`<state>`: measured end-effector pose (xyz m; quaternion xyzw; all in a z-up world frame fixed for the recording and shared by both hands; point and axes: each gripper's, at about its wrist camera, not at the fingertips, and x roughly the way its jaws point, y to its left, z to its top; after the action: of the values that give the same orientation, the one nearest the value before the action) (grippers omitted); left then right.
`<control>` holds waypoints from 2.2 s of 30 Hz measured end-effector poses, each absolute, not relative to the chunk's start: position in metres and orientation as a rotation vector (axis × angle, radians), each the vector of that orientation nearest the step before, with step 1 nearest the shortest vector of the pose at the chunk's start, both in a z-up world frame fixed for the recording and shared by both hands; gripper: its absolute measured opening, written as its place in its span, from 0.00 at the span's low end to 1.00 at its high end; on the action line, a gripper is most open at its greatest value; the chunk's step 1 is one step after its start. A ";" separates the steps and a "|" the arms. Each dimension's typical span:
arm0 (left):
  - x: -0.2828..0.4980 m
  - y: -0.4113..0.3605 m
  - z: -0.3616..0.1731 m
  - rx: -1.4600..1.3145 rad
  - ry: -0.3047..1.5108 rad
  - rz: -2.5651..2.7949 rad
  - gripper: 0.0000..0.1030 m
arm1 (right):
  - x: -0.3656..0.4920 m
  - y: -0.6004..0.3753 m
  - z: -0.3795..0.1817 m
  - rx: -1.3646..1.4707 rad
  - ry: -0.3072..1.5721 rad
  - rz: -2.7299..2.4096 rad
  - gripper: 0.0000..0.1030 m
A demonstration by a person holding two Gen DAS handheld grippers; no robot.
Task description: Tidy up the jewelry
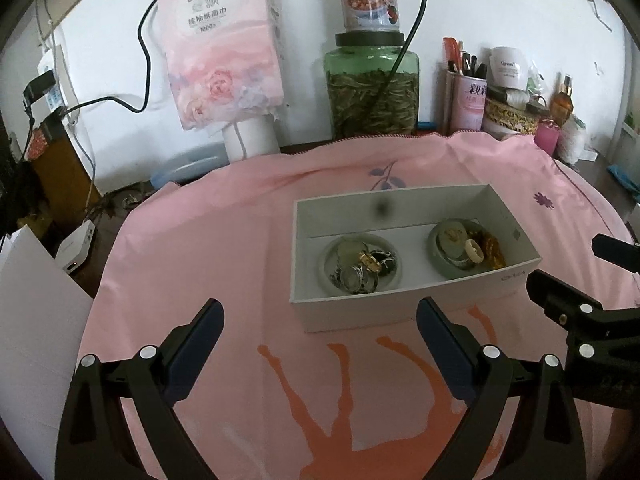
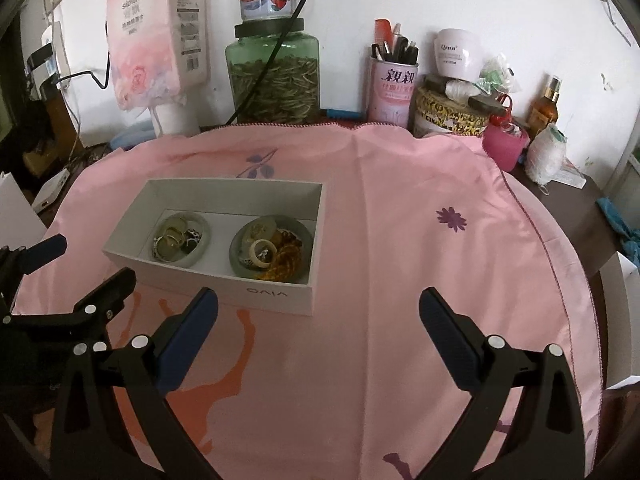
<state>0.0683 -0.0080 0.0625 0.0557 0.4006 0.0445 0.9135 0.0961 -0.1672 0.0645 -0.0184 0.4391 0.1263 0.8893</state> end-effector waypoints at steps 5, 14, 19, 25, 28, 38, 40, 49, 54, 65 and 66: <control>0.068 -0.009 0.059 0.128 0.786 0.111 0.92 | 0.094 -0.164 0.060 -0.038 0.876 0.253 0.93; 0.071 -0.004 0.054 0.115 0.794 0.116 0.92 | 0.094 -0.161 0.053 -0.045 0.892 0.262 0.93; 0.071 -0.005 0.053 0.125 0.795 0.116 0.92 | 0.094 -0.161 0.053 -0.041 0.892 0.263 0.93; 0.070 -0.005 0.053 0.123 0.792 0.117 0.92 | 0.093 -0.161 0.053 -0.036 0.889 0.265 0.93; 0.070 -0.006 0.053 0.124 0.793 0.117 0.92 | 0.093 -0.161 0.052 -0.032 0.892 0.265 0.93; 0.070 -0.006 0.053 0.125 0.792 0.117 0.92 | 0.093 -0.161 0.051 -0.029 0.890 0.265 0.93; 0.070 -0.006 0.053 0.124 0.792 0.118 0.92 | 0.093 -0.162 0.051 -0.027 0.889 0.265 0.93; 0.069 -0.006 0.055 0.128 0.788 0.121 0.92 | 0.093 -0.162 0.051 -0.026 0.889 0.264 0.93; 0.069 -0.006 0.055 0.129 0.787 0.120 0.92 | 0.092 -0.162 0.053 -0.025 0.884 0.262 0.93; 0.069 -0.007 0.055 0.130 0.787 0.120 0.92 | 0.092 -0.163 0.054 -0.023 0.883 0.262 0.93; 0.069 -0.007 0.055 0.130 0.787 0.120 0.92 | 0.092 -0.163 0.054 -0.023 0.883 0.261 0.93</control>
<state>0.0690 -0.0066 0.0553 0.0635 0.3829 0.0585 0.9197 0.0918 -0.1626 0.0539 -0.0113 0.4260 0.1262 0.8958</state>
